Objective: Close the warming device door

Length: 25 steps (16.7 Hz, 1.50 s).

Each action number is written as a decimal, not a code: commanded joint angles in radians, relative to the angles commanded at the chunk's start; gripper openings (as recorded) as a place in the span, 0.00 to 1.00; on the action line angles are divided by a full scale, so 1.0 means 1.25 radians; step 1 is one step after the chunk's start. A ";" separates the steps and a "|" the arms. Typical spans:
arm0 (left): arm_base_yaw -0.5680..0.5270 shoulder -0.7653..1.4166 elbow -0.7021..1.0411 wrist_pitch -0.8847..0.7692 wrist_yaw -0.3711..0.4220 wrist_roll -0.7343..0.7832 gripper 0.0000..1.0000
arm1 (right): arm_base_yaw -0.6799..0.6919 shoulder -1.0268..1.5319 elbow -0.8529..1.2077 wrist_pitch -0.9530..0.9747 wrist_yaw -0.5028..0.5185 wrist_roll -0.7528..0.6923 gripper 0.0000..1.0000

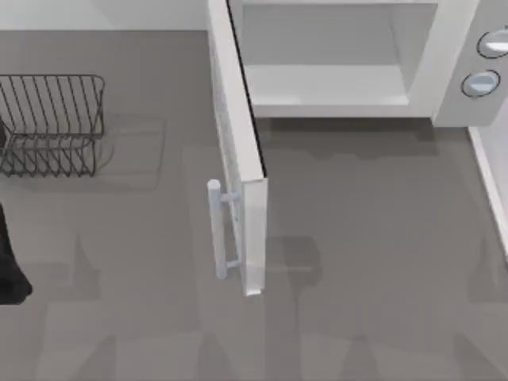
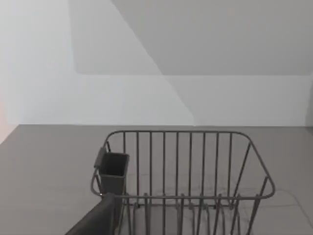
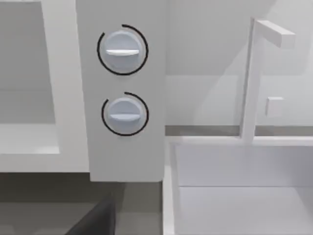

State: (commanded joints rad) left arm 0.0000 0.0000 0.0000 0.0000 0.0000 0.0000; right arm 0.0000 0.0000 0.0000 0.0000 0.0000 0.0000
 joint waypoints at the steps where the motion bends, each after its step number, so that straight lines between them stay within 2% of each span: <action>1: 0.000 0.000 0.000 0.000 0.000 0.000 1.00 | 0.000 0.000 0.000 0.000 0.000 0.000 1.00; 5: -0.017 0.041 0.036 -0.036 0.015 0.025 1.00 | 0.000 0.000 0.000 0.000 0.000 0.000 1.00; 10: -0.079 0.230 0.216 -0.199 0.070 0.137 1.00 | 0.000 0.000 0.000 0.000 0.000 0.000 1.00; 15: -0.155 0.520 0.512 -0.445 0.143 0.301 1.00 | 0.000 0.000 0.000 0.000 0.000 0.000 1.00; 25: -0.280 1.151 1.225 -0.958 0.289 0.628 1.00 | 0.000 0.000 0.000 0.000 0.000 0.000 1.00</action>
State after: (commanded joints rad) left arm -0.3503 1.4390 1.5318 -1.1973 0.3612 0.7847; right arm 0.0000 0.0000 0.0000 0.0000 0.0000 0.0000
